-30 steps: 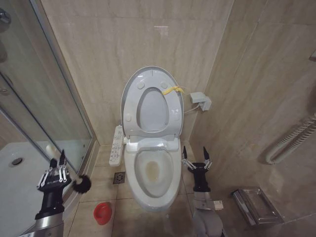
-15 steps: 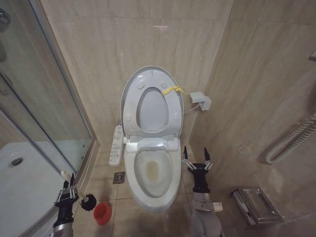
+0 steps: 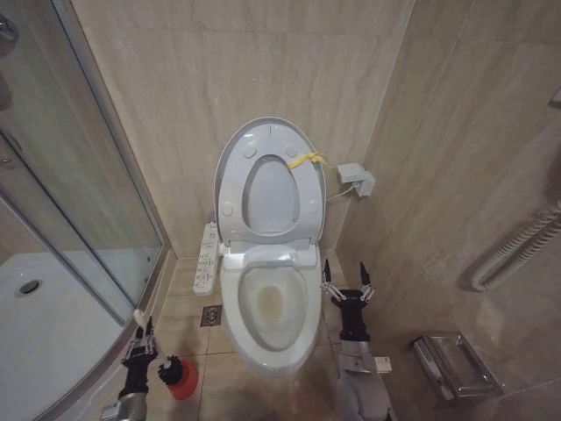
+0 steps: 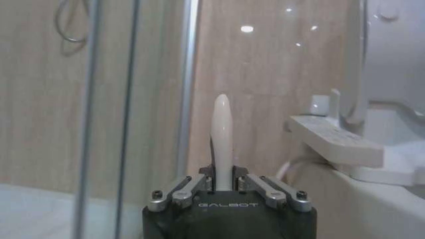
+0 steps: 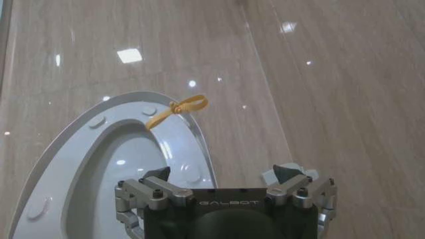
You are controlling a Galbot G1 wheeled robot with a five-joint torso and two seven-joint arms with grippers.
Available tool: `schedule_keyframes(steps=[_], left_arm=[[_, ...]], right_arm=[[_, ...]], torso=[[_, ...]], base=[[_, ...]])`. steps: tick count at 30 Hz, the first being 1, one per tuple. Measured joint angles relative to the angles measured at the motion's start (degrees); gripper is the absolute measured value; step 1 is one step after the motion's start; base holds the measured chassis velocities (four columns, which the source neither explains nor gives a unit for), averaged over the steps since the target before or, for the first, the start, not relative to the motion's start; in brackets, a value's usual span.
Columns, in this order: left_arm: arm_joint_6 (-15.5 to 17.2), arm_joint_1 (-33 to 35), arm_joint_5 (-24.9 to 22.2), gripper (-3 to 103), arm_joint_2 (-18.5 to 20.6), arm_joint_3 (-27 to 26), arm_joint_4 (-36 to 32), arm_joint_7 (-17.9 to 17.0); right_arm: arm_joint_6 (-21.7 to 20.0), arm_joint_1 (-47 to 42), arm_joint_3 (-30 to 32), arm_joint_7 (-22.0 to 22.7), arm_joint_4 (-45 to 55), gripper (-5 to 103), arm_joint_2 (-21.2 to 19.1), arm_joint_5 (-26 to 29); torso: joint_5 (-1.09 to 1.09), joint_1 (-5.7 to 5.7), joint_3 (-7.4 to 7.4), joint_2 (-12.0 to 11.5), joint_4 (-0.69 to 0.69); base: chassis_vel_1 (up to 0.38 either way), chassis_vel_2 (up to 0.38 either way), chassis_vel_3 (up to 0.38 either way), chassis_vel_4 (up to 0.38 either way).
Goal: Open the toilet lid, clean the toilet bowl with a toilet brush, close the toilet lid, and flush.
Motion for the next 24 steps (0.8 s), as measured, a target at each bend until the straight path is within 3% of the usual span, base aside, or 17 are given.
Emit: schedule_keyframes(steps=[5,24], left_arm=[[-0.8,-2.2,3.0,16,-0.8,-0.6,4.1,0.4],[-2.0,-6.5,6.5,16,-3.4,-3.4,11.9,0.4]], right_arm=[[0.0,-0.2,0.2,0.0,0.1,100,-0.4,0.1],[0.1,0.2,0.3,0.0,0.0,100,-1.3,1.0]], torso=[[0.00,0.00,0.00,0.0,0.00],[0.00,0.00,0.00,0.0,0.00]], base=[[0.000,0.000,0.000,0.000],[0.000,0.000,0.000,0.000]])
